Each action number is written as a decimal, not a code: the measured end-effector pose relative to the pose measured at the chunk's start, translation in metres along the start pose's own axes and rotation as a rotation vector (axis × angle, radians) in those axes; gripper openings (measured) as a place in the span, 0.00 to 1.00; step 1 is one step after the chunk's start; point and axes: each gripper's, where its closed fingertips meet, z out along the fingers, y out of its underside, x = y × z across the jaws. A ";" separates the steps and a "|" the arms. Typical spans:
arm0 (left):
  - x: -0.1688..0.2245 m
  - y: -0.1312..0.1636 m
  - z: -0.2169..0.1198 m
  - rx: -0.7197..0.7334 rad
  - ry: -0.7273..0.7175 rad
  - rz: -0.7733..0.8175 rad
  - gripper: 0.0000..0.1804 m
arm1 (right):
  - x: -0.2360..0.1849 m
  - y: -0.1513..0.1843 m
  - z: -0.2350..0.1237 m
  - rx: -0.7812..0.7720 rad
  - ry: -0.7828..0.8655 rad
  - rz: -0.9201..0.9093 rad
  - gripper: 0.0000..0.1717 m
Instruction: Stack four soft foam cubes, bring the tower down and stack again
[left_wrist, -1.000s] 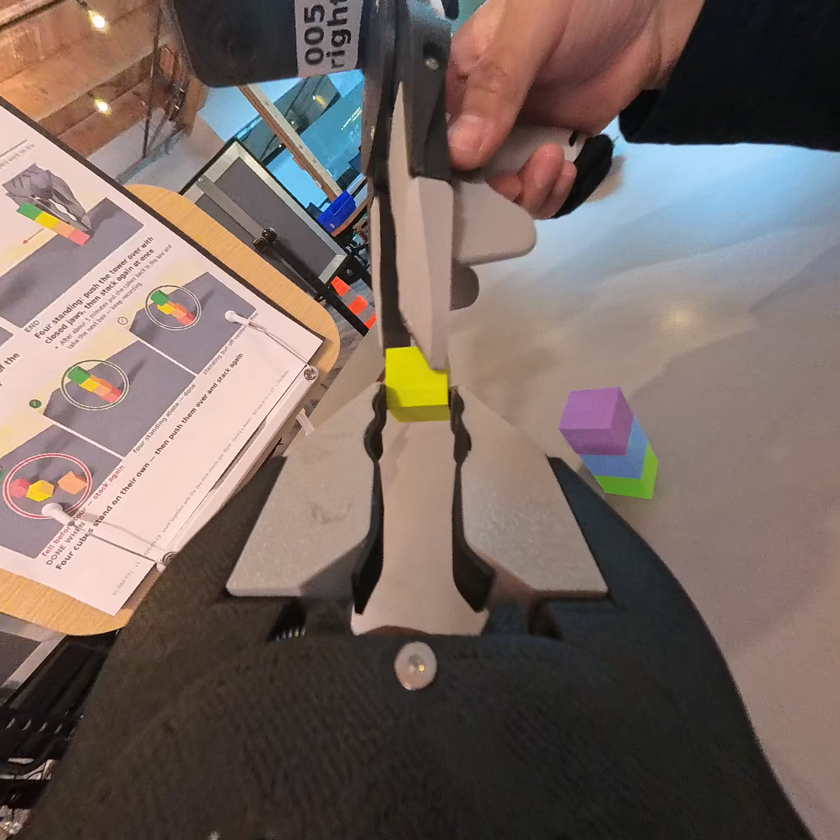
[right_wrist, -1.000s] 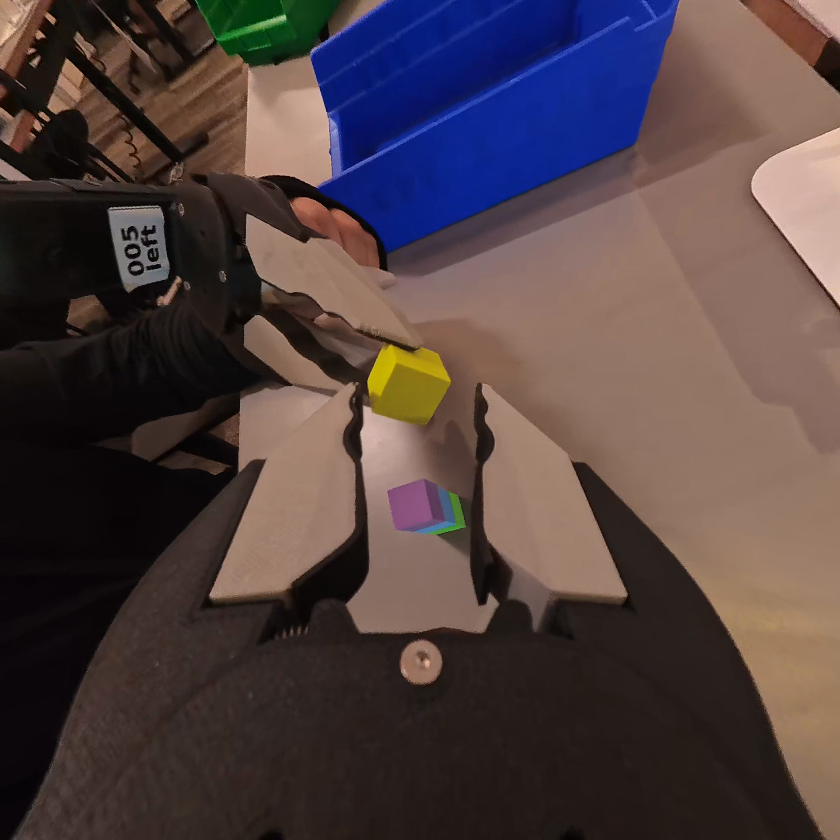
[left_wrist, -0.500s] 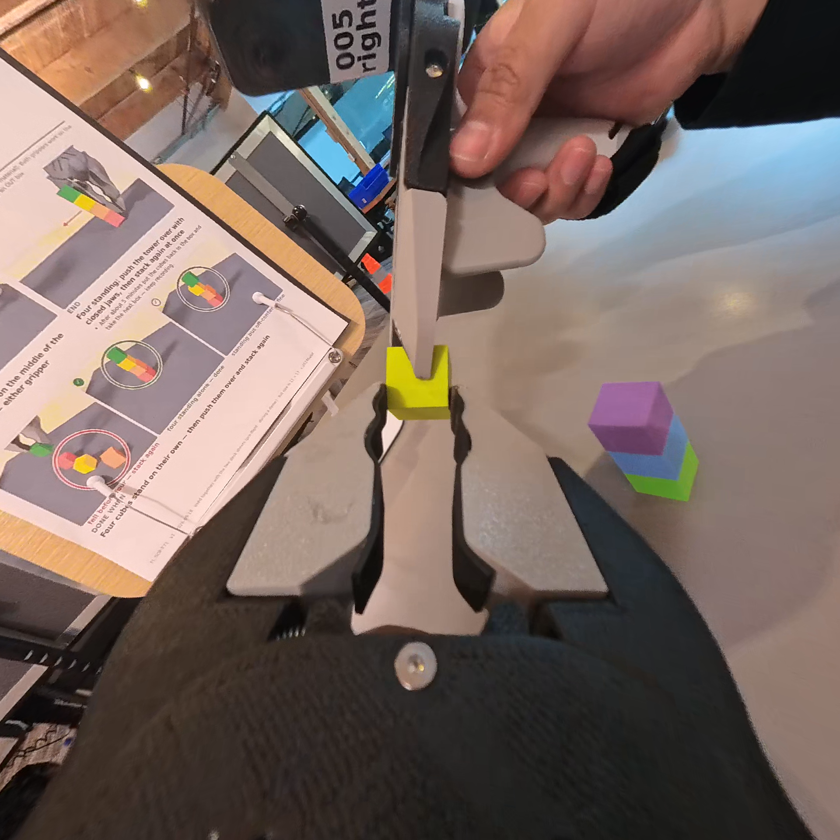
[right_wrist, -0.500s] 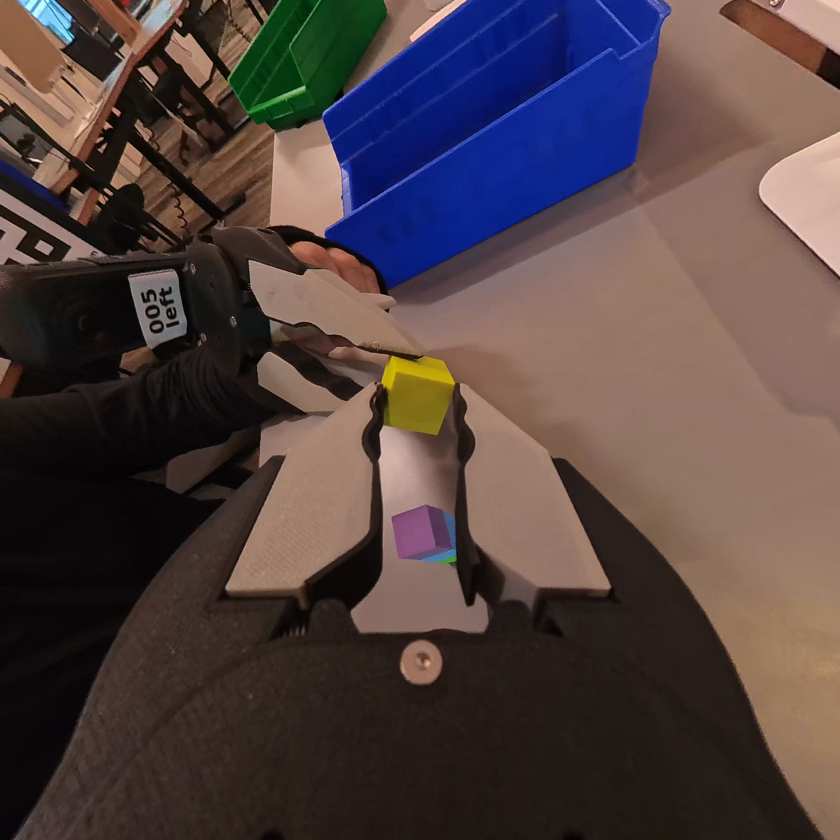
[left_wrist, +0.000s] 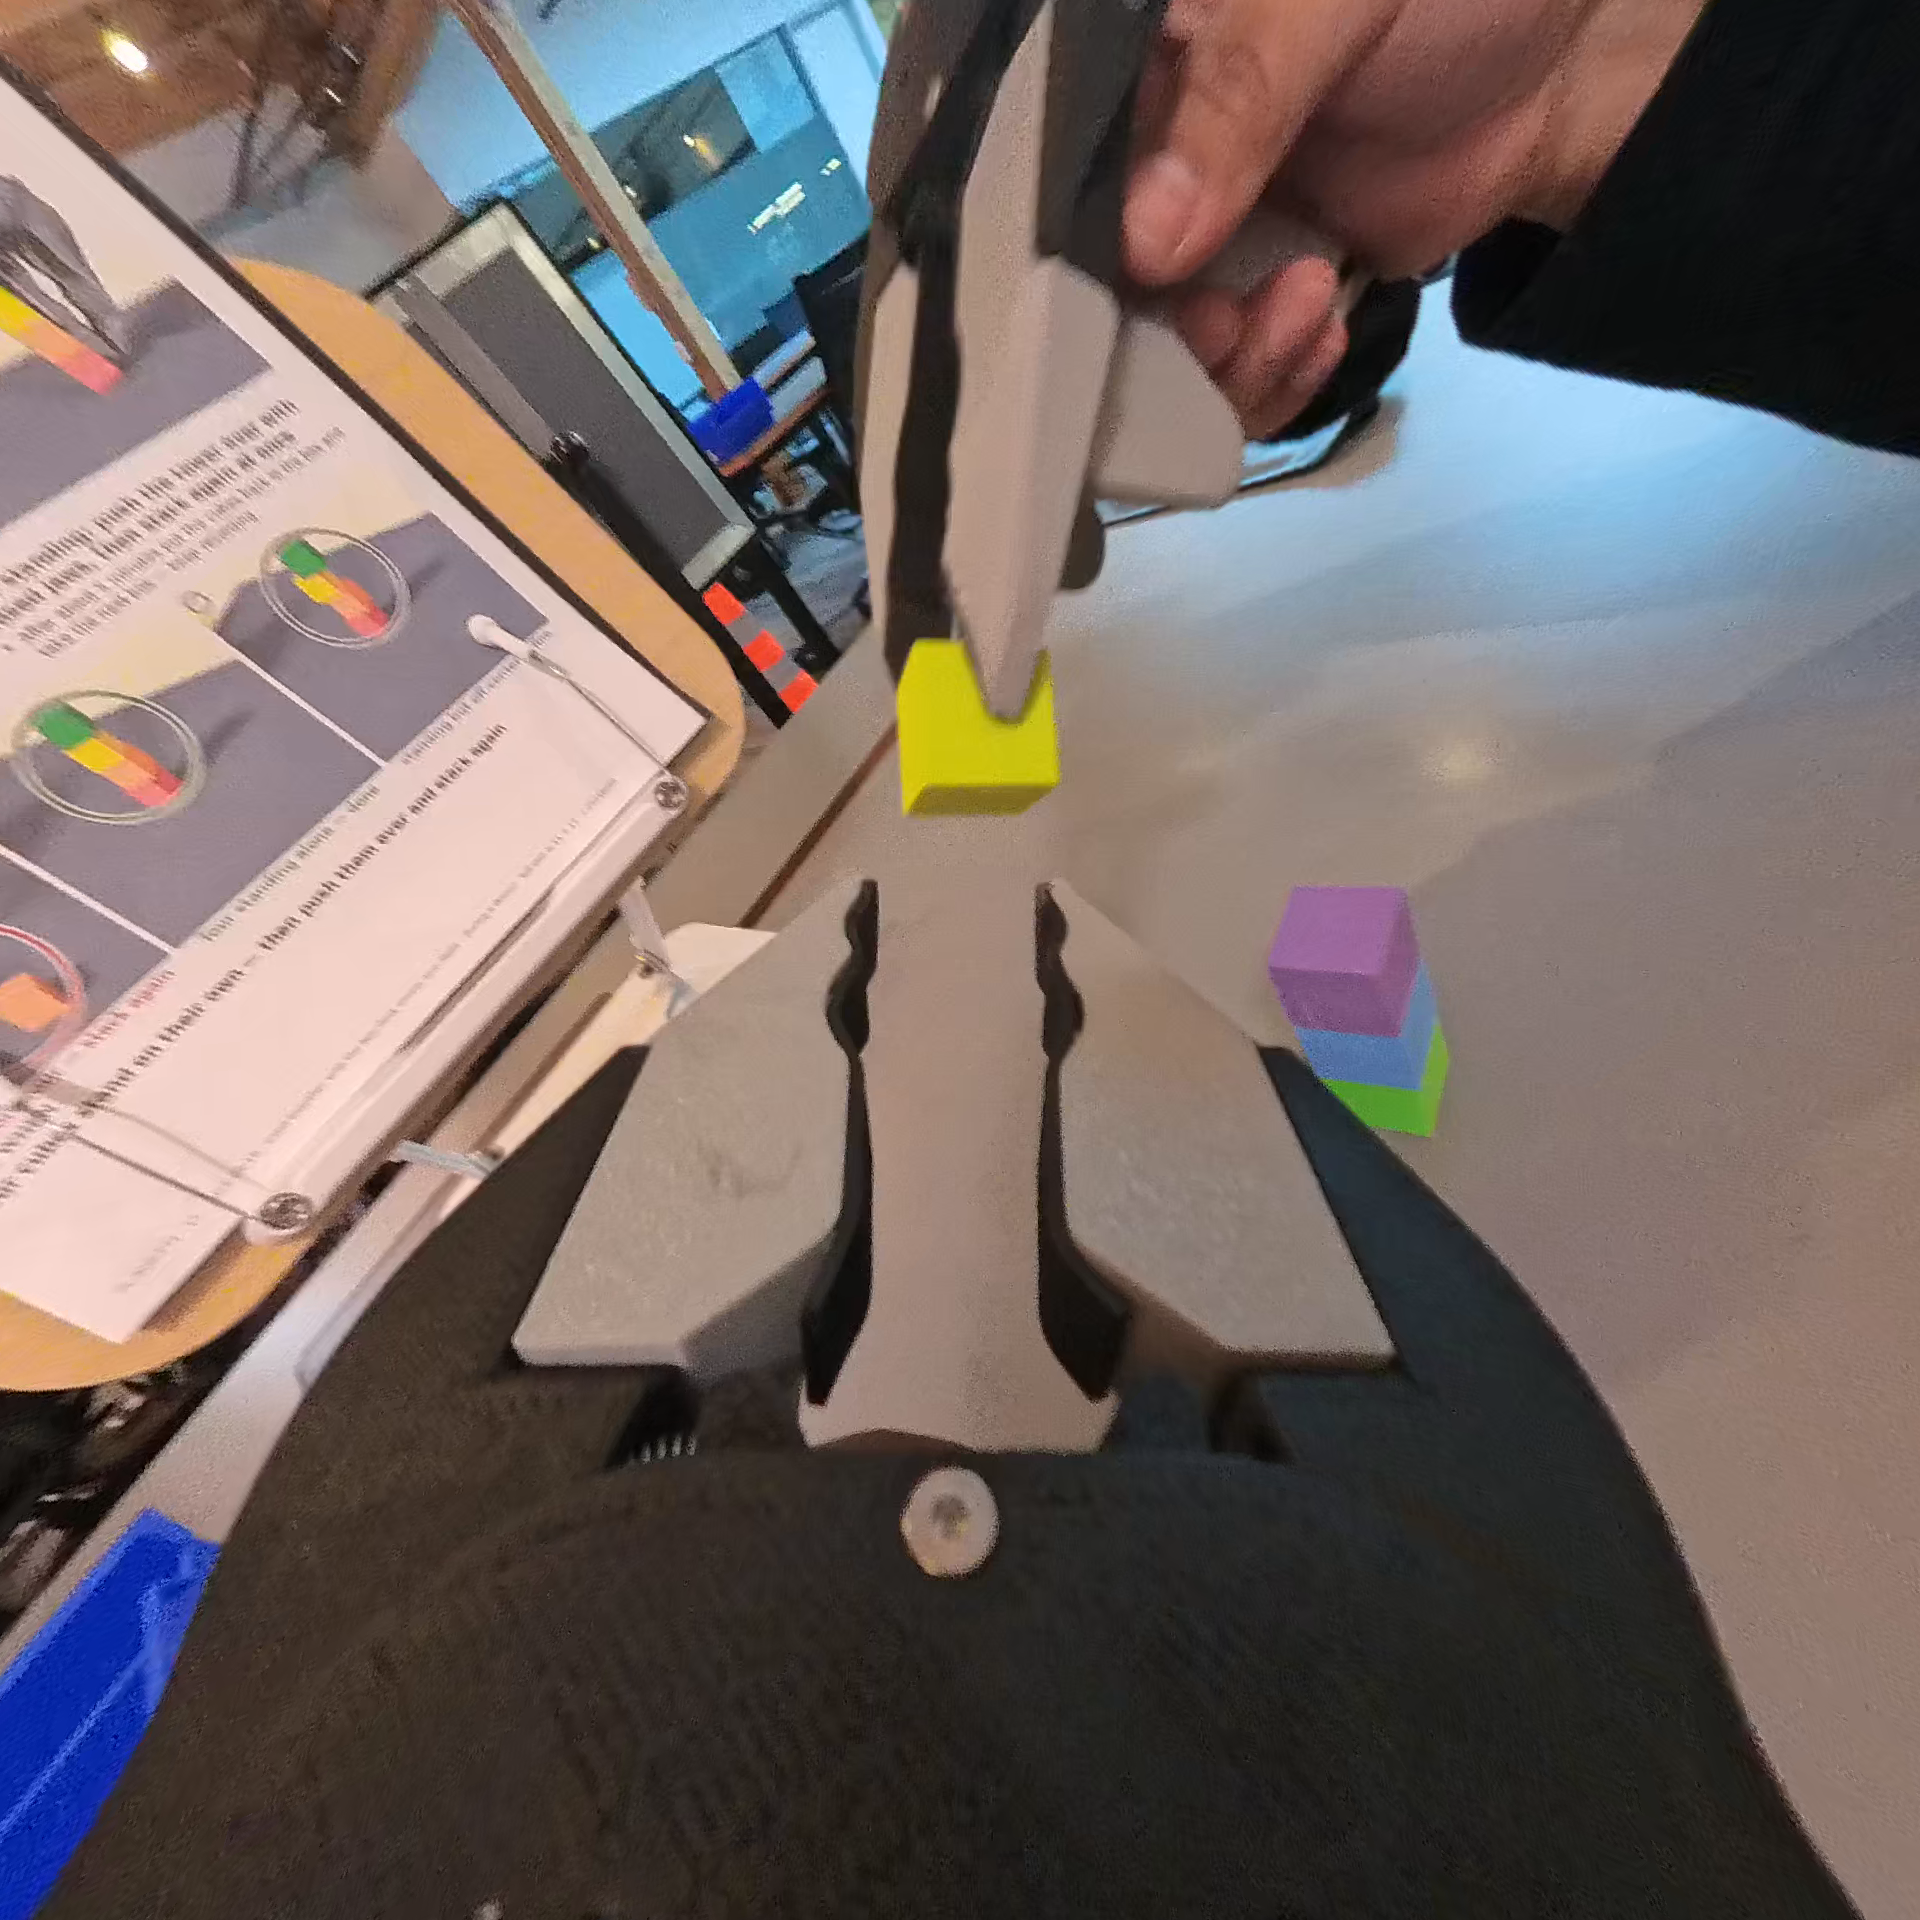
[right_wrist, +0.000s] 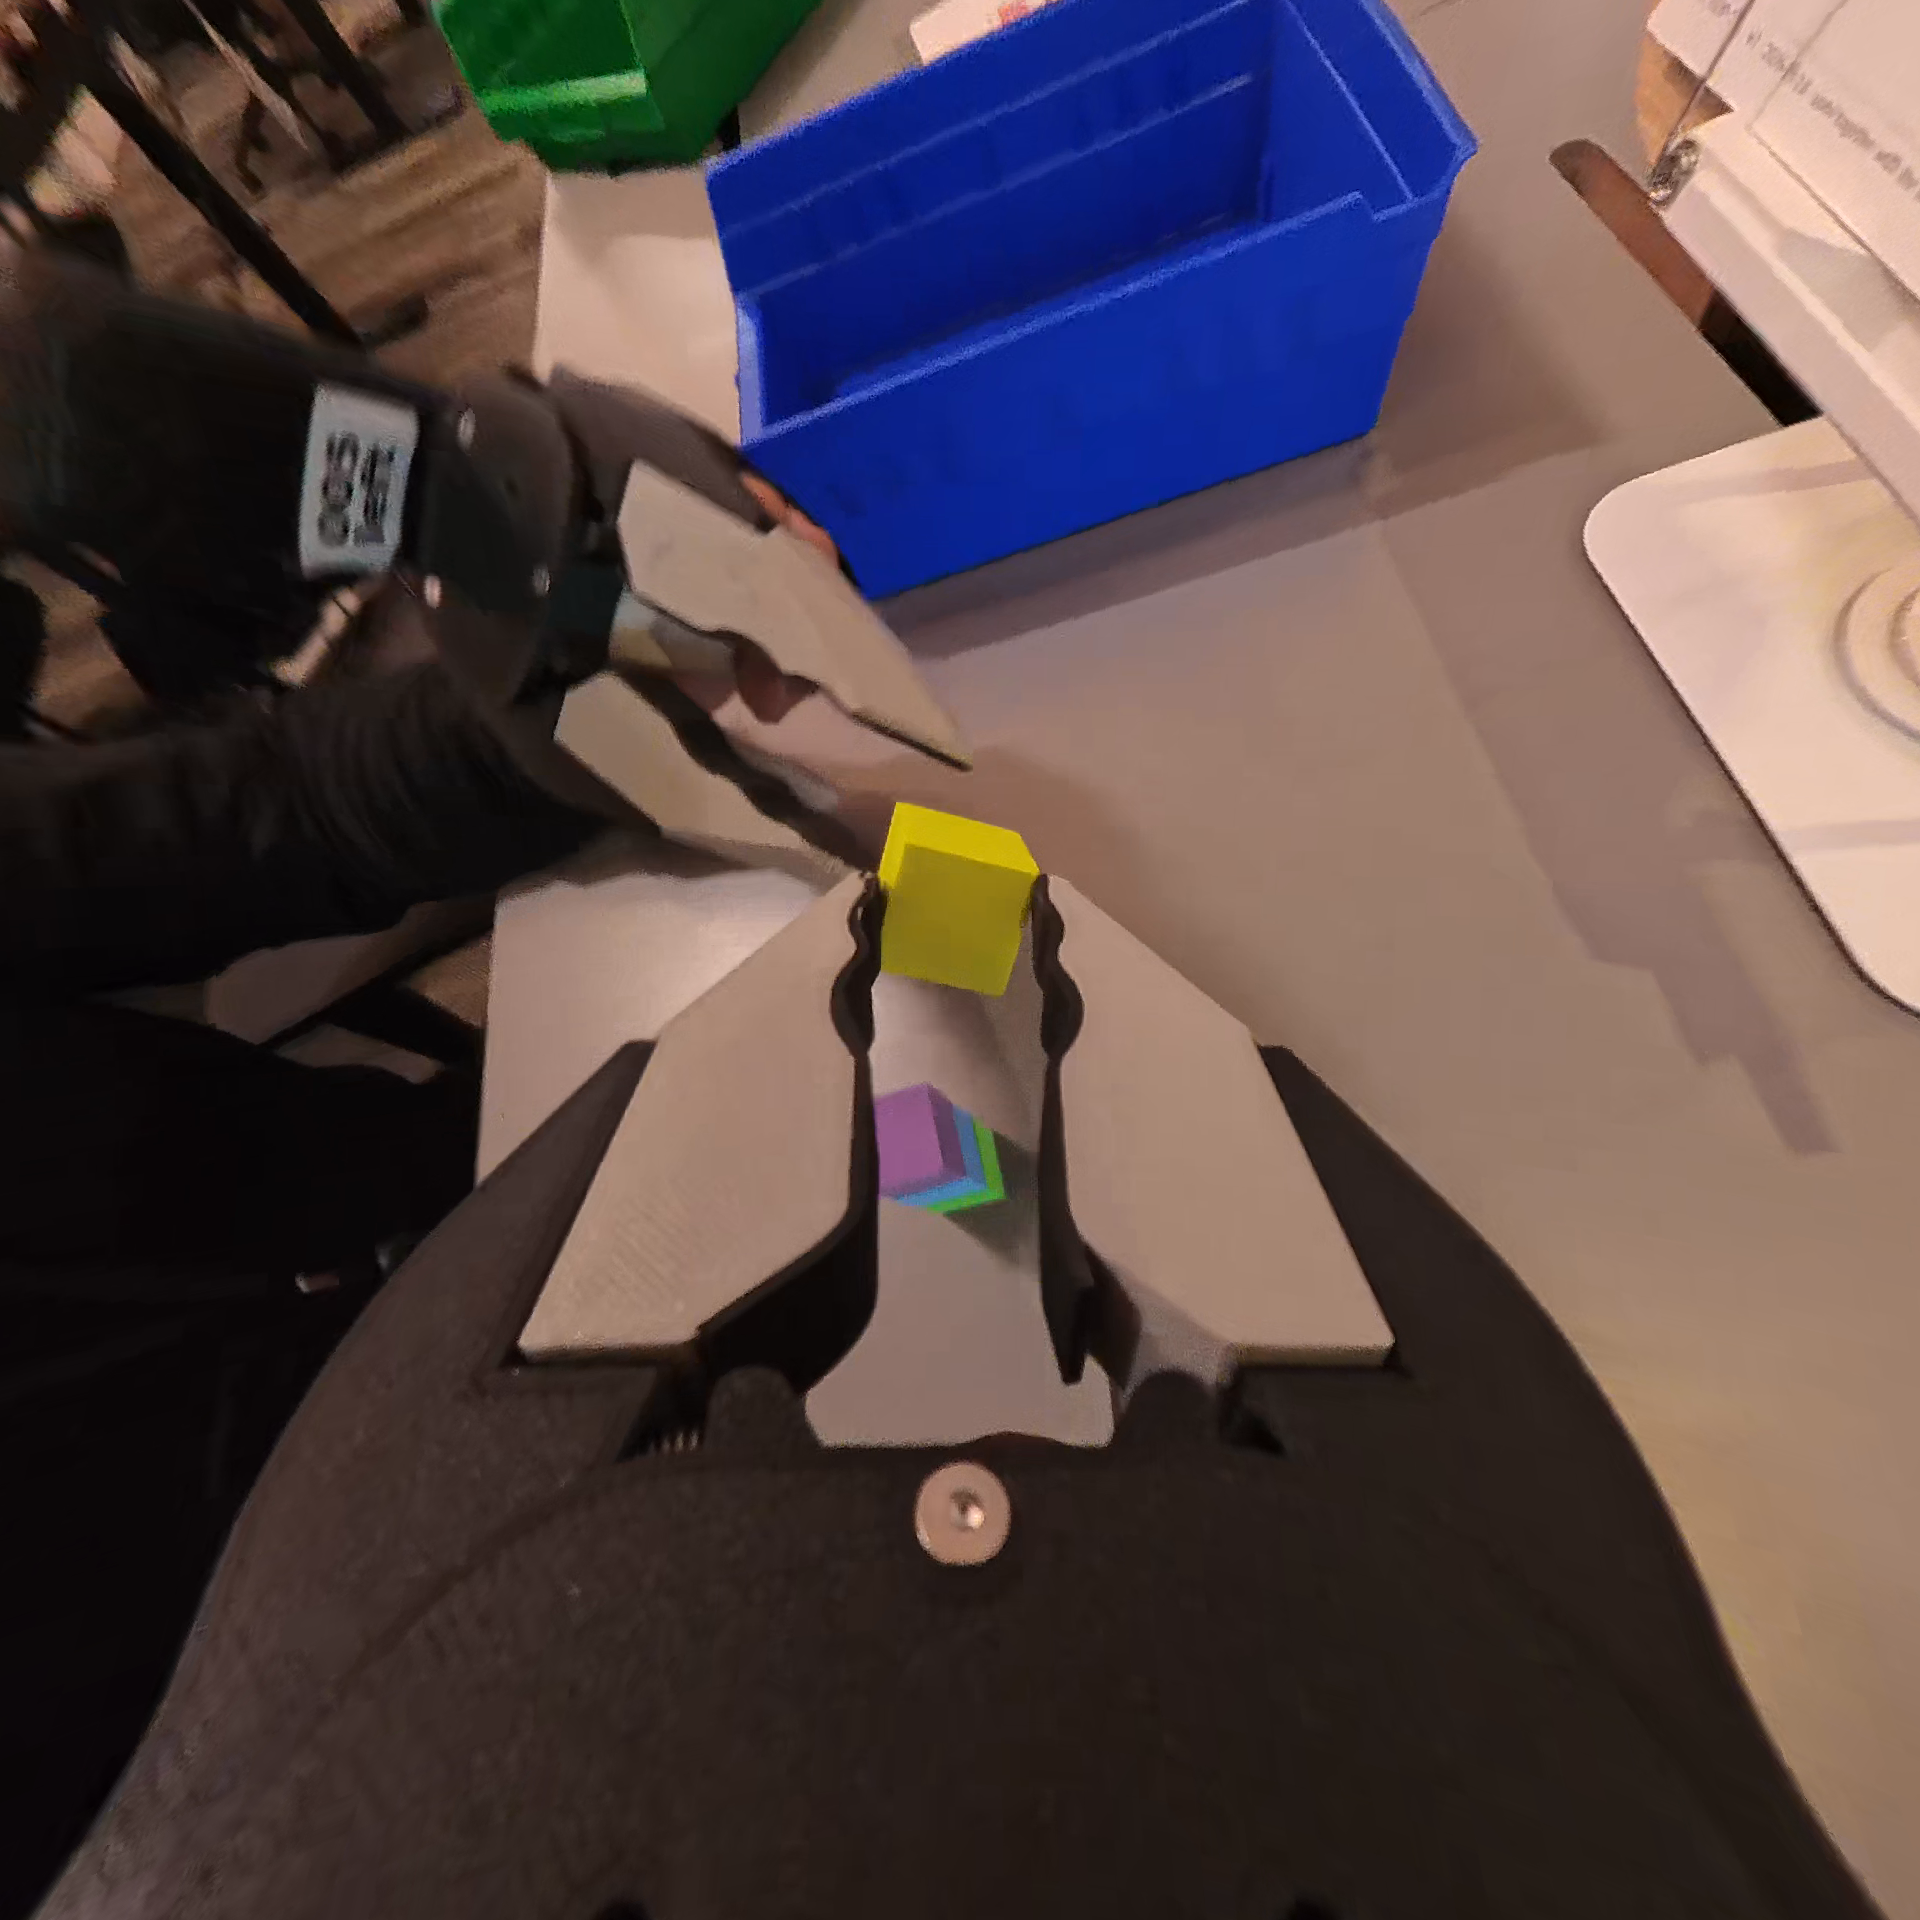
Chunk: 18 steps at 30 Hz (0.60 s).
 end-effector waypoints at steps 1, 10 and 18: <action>0.000 0.003 0.000 -0.008 0.016 -0.022 0.15 | -0.003 0.003 -0.003 -0.029 0.015 -0.037 0.15; -0.006 0.072 0.019 -0.284 0.018 -0.182 0.14 | -0.023 0.051 -0.007 -0.402 0.192 -0.367 0.15; 0.005 0.085 0.027 -0.334 0.051 -0.211 0.14 | -0.027 0.076 0.007 -0.595 0.218 -0.502 0.15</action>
